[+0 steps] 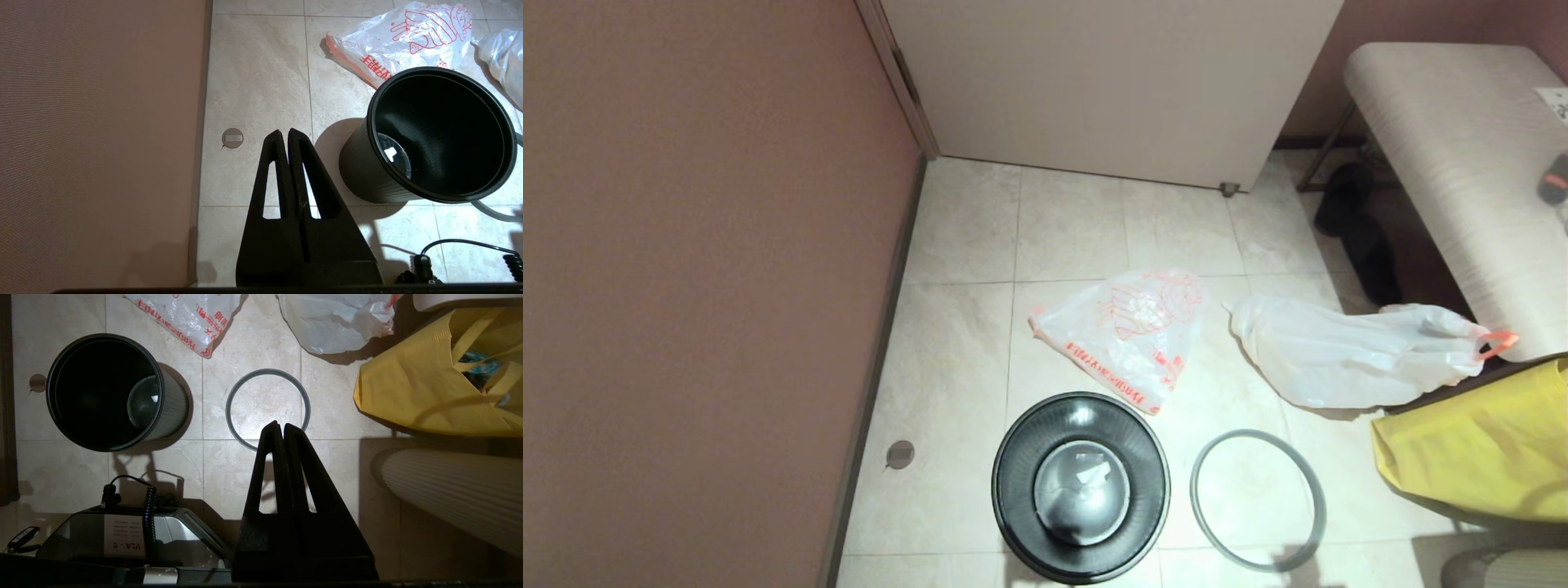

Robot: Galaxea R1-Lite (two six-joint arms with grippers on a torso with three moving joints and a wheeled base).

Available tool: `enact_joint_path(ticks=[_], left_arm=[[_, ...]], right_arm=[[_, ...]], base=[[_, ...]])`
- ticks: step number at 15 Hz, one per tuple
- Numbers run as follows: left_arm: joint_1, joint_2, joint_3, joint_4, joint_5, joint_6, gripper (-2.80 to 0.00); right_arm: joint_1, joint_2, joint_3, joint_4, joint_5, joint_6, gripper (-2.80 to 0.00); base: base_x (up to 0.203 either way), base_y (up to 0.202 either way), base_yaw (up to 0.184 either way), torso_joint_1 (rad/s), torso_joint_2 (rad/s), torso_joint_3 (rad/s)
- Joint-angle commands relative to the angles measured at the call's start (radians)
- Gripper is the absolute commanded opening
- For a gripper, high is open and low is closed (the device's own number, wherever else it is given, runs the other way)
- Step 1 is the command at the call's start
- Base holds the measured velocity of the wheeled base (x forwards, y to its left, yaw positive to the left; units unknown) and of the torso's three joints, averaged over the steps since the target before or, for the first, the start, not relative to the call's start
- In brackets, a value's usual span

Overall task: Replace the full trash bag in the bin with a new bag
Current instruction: Pick up a new trash bag

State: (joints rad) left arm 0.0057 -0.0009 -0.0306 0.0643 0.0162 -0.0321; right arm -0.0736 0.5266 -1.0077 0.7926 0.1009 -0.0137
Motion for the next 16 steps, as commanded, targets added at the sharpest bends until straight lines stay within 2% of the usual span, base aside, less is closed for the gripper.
enact_joint_path(ticks=[1,7,12,16], left_arm=[[0.0,0.001,0.0,-0.001,0.001,0.0,-2.8],[0.0,0.001,0.003,-0.003,0.001,0.0,-2.8],[0.0,0.001,0.001,0.0,0.004,-0.002,-2.8],[0.0,0.001,0.001,0.001,0.004,-0.002,-2.8]], right_arm=[[-0.043,-0.058,-0.015,0.02,0.002,-0.012,-2.8],[-0.07,-0.163,-0.043,0.114,0.01,-0.046,-2.8],[-0.07,-0.176,-0.042,0.119,0.011,-0.046,-2.8],[-0.07,-0.172,-0.027,0.117,0.025,-0.048,-2.8]], base=[[0.0,0.0,0.0,0.0,0.0,0.0],[0.0,0.0,0.0,0.0,0.0,0.0],[0.0,0.0,0.0,0.0,0.0,0.01],[0.0,0.0,0.0,0.001,0.0,0.155]])
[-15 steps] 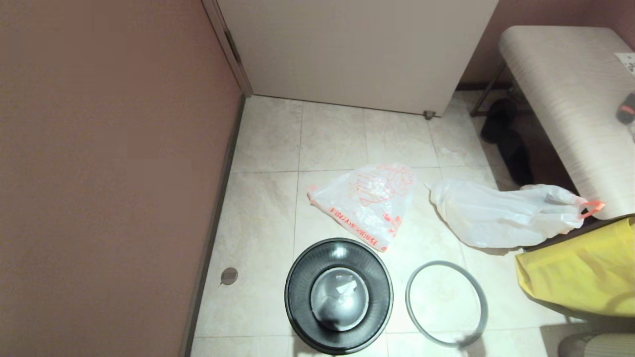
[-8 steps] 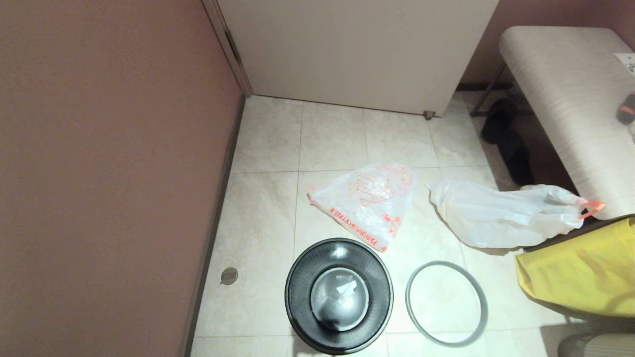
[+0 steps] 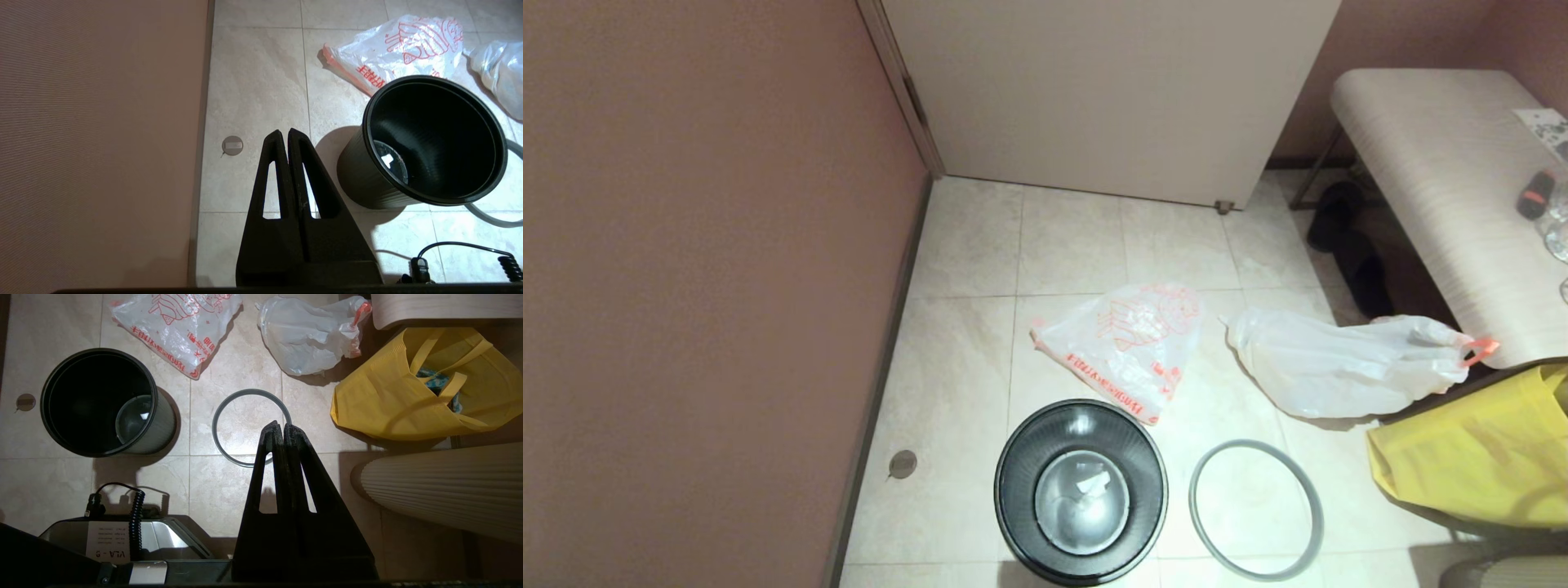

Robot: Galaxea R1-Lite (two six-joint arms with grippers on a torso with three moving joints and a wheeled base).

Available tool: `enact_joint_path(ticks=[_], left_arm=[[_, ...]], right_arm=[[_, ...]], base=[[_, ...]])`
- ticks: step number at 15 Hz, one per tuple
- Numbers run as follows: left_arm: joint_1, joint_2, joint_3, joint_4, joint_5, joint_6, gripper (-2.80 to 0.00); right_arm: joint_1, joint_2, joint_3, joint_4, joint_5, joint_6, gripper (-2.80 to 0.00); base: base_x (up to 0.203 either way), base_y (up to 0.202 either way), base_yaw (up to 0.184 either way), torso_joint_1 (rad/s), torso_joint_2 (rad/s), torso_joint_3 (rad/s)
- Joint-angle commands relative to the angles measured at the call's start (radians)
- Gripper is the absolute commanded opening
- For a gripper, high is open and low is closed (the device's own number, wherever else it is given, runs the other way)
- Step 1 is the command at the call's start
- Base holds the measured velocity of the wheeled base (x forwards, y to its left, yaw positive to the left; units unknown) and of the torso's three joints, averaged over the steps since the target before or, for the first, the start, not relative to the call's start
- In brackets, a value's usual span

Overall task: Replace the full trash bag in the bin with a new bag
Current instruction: Pick up a new trash bag

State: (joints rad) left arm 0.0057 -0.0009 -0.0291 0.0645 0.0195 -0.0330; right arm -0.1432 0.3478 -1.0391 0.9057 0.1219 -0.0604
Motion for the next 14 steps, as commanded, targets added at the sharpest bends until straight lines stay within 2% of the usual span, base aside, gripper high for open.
enact_joint_path(ticks=[1,5,8,14], left_arm=[[0.0,0.001,0.0,0.001,0.0,-0.001,-2.8],[0.0,0.001,0.002,-0.002,-0.001,0.002,-2.8],[0.0,0.001,-0.001,0.006,-0.003,0.011,-2.8],[0.0,0.001,-0.002,0.006,-0.003,0.01,-2.8]], right_arm=[[-0.001,0.01,0.005,0.002,0.017,-0.001,-2.8],[0.001,0.028,0.009,-0.001,0.035,-0.001,-2.8],[0.001,0.026,0.011,-0.001,0.039,-0.001,-2.8],[0.001,0.016,0.023,-0.002,0.043,-0.001,-2.8]], base=[[0.0,0.0,0.0,-0.002,0.0,0.191],[0.0,0.0,0.0,0.001,0.0,0.189],[0.0,0.0,0.0,0.002,0.0,0.057],[0.0,0.0,0.0,0.001,0.0,-0.12]])
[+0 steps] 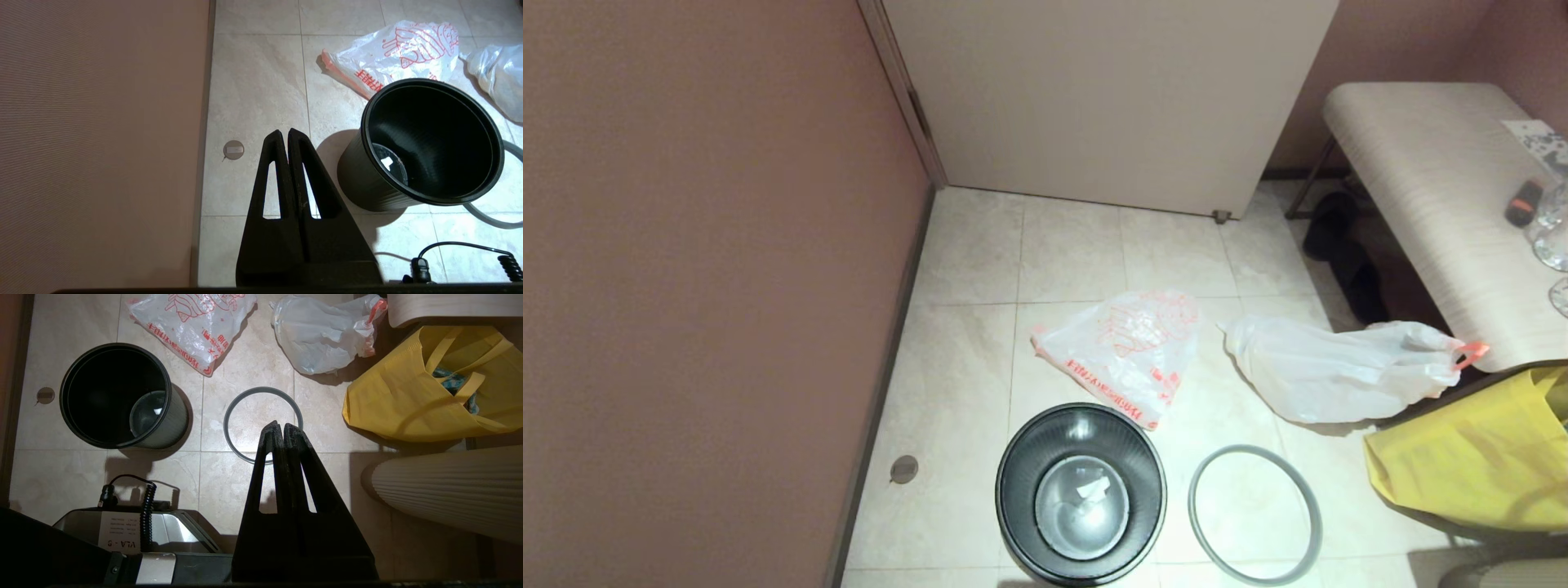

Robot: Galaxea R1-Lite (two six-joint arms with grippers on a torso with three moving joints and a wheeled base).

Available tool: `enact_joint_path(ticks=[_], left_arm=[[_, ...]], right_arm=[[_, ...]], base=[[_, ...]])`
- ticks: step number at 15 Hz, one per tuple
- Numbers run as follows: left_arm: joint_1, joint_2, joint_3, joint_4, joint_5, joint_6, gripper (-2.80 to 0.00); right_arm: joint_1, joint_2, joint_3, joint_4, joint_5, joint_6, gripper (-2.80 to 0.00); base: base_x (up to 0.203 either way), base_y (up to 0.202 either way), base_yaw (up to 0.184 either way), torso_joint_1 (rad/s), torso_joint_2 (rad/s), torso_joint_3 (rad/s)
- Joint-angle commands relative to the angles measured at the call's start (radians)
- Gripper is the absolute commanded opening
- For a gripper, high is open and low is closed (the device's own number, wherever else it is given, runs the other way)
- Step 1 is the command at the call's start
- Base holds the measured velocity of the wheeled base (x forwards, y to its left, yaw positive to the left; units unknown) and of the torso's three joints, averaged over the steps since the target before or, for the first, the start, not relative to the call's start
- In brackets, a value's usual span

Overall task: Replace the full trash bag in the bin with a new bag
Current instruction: Pick up a new trash bag

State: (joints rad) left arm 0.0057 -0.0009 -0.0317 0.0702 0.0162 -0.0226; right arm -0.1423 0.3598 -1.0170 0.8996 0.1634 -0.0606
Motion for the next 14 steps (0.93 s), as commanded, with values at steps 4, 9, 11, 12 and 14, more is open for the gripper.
enact_joint_path(ticks=[4,9,11,12,14], left_arm=[[0.0,0.001,0.001,0.0,0.001,0.0,-2.8],[0.0,0.001,-0.001,0.0,0.001,-0.003,-2.8],[0.0,0.001,0.0,0.0,0.001,-0.004,-2.8],[0.0,0.001,0.0,0.0,0.002,-0.005,-2.8],[0.0,0.001,0.0,0.0,0.002,-0.005,-2.8]], right_arm=[[0.0,0.006,0.002,0.004,0.001,-0.007,-2.8],[0.0,0.007,0.005,0.004,0.002,-0.007,-2.8],[0.0,0.007,0.005,0.004,0.001,-0.007,-2.8],[0.0,0.007,0.005,0.005,0.001,-0.007,-2.8],[0.0,0.005,0.006,0.005,-0.001,-0.007,-2.8]], base=[[0.0,0.0,0.0,0.003,0.0,-0.2],[0.0,0.0,0.0,0.0,0.0,-0.196],[0.0,0.0,0.0,0.002,0.0,-0.2],[0.0,0.0,0.0,-0.007,0.0,-0.212],[0.0,0.0,0.0,0.001,0.0,-0.194]])
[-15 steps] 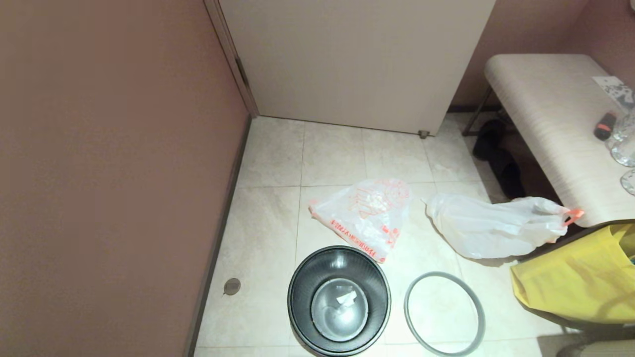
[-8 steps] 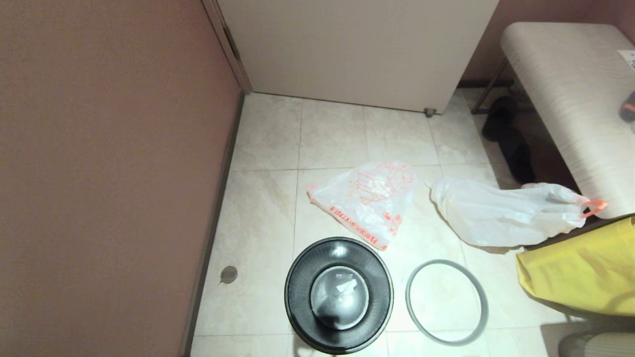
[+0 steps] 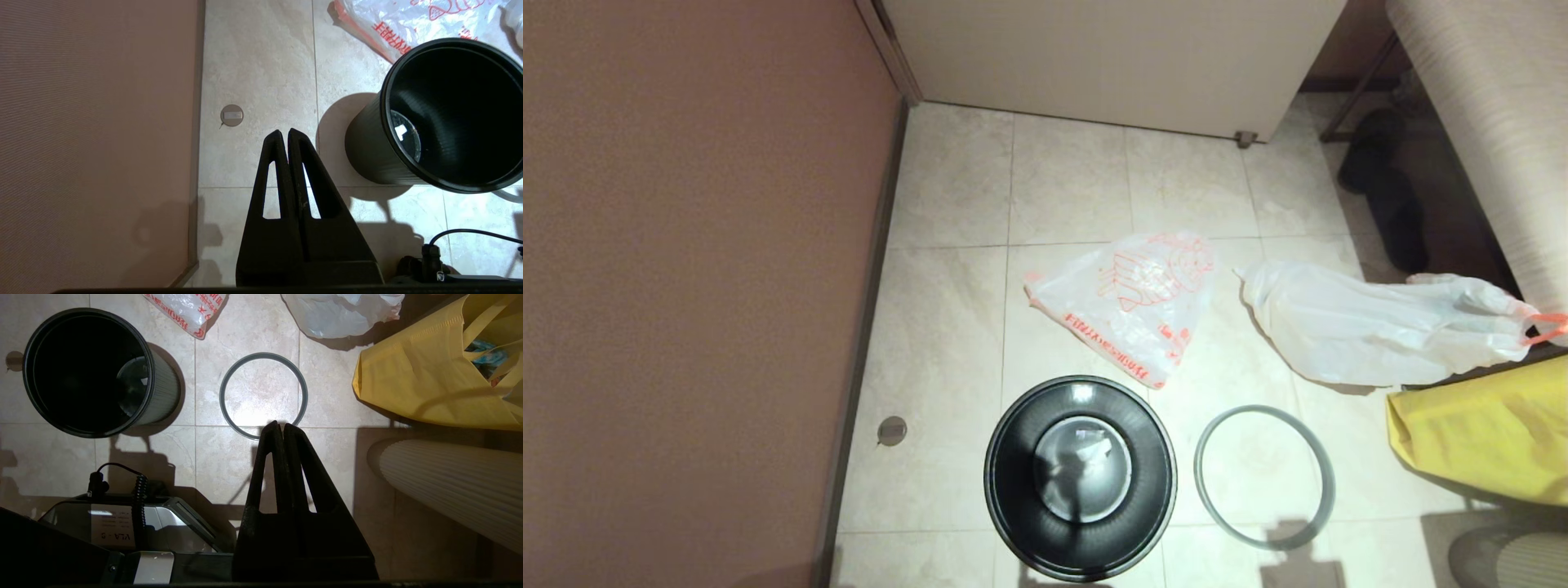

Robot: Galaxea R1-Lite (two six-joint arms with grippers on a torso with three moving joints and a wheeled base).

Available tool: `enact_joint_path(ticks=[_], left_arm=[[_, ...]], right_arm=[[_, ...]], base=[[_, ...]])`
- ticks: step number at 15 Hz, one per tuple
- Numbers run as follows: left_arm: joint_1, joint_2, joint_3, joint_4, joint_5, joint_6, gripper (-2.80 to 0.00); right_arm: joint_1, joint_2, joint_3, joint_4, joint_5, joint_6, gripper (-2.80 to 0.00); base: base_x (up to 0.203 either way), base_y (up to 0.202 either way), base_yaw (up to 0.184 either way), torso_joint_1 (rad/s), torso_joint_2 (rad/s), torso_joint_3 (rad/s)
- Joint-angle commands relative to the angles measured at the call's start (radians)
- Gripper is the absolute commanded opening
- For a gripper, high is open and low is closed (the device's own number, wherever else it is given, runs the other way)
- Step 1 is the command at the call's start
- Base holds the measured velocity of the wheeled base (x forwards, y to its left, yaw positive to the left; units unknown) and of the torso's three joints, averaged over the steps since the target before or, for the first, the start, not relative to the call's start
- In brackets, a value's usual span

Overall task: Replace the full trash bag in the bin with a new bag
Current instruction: Pick up a new trash bag

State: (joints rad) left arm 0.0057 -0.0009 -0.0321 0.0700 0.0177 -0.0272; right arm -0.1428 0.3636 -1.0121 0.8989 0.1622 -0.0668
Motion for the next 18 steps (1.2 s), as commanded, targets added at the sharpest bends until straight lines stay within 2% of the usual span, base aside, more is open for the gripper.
enact_joint_path(ticks=[1,13,18], left_arm=[[0.0,0.001,0.0,0.001,0.001,0.0,-2.8],[0.0,0.001,0.0,0.001,0.001,-0.002,-2.8],[0.0,0.001,0.0,0.001,0.0,-0.002,-2.8]], right_arm=[[0.0,0.0,0.001,0.006,-0.001,-0.002,-2.8],[0.0,-0.002,0.007,0.006,-0.002,-0.008,-2.8],[0.001,0.019,0.014,-0.005,0.025,-0.007,-2.8]], base=[[0.0,0.0,0.0,0.002,0.0,-0.203],[0.0,0.0,0.0,0.004,0.0,-0.198],[0.0,0.0,0.0,0.005,0.0,-0.193]])
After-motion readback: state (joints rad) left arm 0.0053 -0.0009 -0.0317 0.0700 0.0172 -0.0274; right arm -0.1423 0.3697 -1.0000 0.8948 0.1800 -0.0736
